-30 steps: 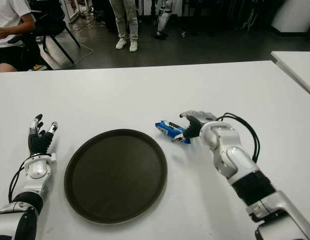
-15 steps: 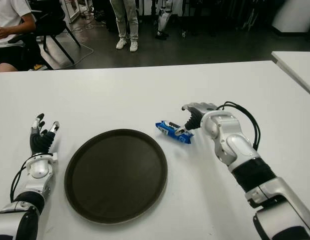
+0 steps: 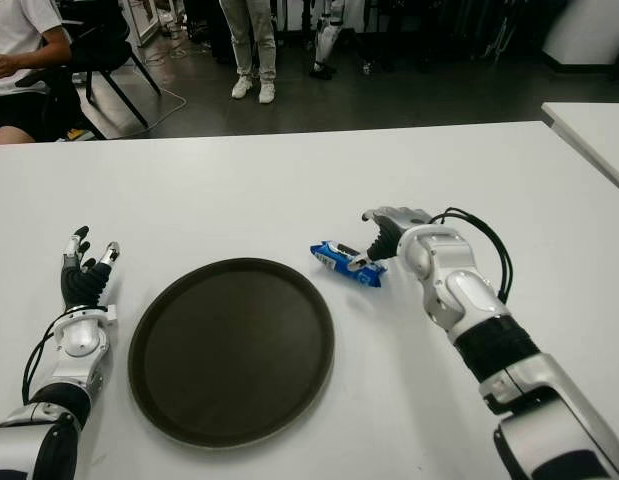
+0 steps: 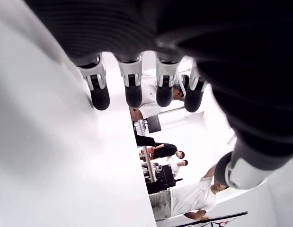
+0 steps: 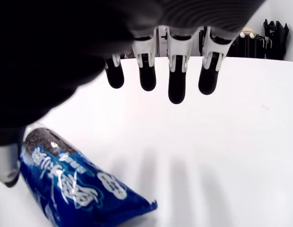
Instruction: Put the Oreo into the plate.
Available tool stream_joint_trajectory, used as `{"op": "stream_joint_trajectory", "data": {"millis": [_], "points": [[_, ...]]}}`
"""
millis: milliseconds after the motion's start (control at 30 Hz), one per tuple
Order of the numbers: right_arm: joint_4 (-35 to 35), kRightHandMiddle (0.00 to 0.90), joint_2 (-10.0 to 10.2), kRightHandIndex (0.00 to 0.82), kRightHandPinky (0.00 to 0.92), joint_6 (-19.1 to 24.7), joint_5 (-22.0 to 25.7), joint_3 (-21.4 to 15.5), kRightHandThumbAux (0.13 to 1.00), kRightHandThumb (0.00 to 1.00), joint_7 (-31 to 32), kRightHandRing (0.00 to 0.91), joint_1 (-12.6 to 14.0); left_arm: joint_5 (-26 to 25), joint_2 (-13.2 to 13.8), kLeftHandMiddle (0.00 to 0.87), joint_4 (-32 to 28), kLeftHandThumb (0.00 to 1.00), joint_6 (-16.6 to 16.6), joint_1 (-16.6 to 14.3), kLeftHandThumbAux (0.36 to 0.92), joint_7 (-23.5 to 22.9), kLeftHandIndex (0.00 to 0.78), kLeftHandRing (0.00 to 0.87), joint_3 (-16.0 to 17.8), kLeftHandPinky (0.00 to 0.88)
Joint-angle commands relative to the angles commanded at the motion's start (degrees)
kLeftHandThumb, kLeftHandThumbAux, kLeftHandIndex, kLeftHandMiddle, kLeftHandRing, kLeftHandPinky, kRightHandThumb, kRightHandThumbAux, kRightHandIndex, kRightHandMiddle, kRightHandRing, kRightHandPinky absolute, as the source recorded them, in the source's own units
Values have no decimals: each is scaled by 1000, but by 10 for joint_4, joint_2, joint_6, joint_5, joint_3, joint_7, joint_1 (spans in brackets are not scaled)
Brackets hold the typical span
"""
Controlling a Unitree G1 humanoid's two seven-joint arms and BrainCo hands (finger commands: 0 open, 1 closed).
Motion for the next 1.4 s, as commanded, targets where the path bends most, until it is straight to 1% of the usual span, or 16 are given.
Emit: {"op": "stream_joint_trajectory", "data": {"millis": [167,267,300,400,600,633,733,800,867,900,967,1067,1133,1300,1333,1400], "points": [[20,114,6,17,209,-9,0,3,482,5,-14,141,-9,-2,-1,39,0,315,1,0,610,-1,46,16,0,14],[32,130,9,33,232,-18,2,4,487,1,-24,168,-13,-4,-1,43,0,322,1,0,612,-4,48,23,2,27],[35,169,10,46,286,-21,3,4,487,0,-28,237,-14,-5,-1,44,0,324,1,0,607,-5,46,24,3,26],[45,235,14,82,353,-29,5,4,493,0,-39,345,-17,-5,0,41,0,313,1,0,603,-6,41,22,2,18],[61,276,18,74,356,-48,9,4,495,0,-48,401,-23,-1,1,50,-1,311,0,0,611,-1,45,20,0,4],[64,268,20,64,285,-52,9,3,503,0,-50,386,-23,0,1,52,-1,311,0,1,612,1,47,21,-1,4],[73,283,24,53,189,-60,11,2,513,0,-57,386,-25,1,2,58,-1,315,2,1,612,3,51,25,-2,7],[77,315,26,48,156,-63,12,2,516,0,-59,401,-25,1,2,60,-2,318,3,1,611,4,52,26,-2,7],[80,351,27,48,140,-64,13,1,516,0,-60,436,-26,1,2,58,-2,320,4,1,609,5,52,25,-3,6],[83,386,29,50,140,-65,15,0,515,0,-62,475,-26,2,2,56,-2,319,5,1,606,6,50,23,-4,4],[87,496,32,49,170,-67,16,0,521,0,-64,565,-26,3,3,53,-2,312,6,1,605,7,46,21,-5,4],[92,545,35,48,187,-69,19,-1,523,0,-65,603,-27,5,3,50,-2,306,7,1,605,8,43,21,-6,7],[96,592,37,45,249,-69,25,-3,523,0,-62,639,-29,5,4,47,-2,291,8,1,604,9,40,20,-8,9],[106,653,43,39,348,-69,37,-3,531,1,-58,688,-31,2,4,47,-2,293,8,1,599,6,44,17,-8,4],[109,666,45,37,406,-69,38,-2,539,3,-58,703,-32,2,4,49,-2,296,8,1,599,6,46,17,-8,4],[114,682,47,35,461,-70,43,-2,552,7,-58,722,-33,1,4,50,-1,304,8,1,601,5,50,18,-7,4]]}}
